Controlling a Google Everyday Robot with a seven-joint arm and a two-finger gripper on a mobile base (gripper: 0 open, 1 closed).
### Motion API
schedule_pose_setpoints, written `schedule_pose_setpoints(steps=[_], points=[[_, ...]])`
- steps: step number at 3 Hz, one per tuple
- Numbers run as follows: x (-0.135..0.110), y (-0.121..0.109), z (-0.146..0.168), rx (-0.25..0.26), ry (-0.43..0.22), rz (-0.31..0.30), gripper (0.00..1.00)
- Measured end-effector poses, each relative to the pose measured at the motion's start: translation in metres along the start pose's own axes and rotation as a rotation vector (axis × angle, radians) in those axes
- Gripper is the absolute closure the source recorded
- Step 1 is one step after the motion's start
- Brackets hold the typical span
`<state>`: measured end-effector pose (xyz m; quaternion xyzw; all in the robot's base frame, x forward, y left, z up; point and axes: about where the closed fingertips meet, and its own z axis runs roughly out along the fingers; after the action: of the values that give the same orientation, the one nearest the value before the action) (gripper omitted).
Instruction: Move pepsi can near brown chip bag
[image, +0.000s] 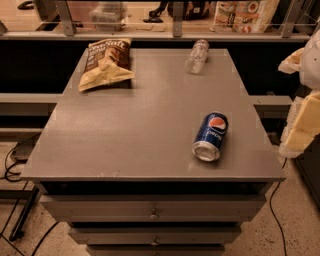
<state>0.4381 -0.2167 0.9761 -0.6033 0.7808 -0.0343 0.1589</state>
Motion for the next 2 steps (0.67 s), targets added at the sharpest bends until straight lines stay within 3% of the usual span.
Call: schedule_pose_setpoints(steps=[1, 2], points=[[0.0, 0.0, 0.0, 0.0, 0.0, 0.0, 0.0], [-0.013, 0.008, 0.01, -0.016, -0.045, 0.018, 0.0]])
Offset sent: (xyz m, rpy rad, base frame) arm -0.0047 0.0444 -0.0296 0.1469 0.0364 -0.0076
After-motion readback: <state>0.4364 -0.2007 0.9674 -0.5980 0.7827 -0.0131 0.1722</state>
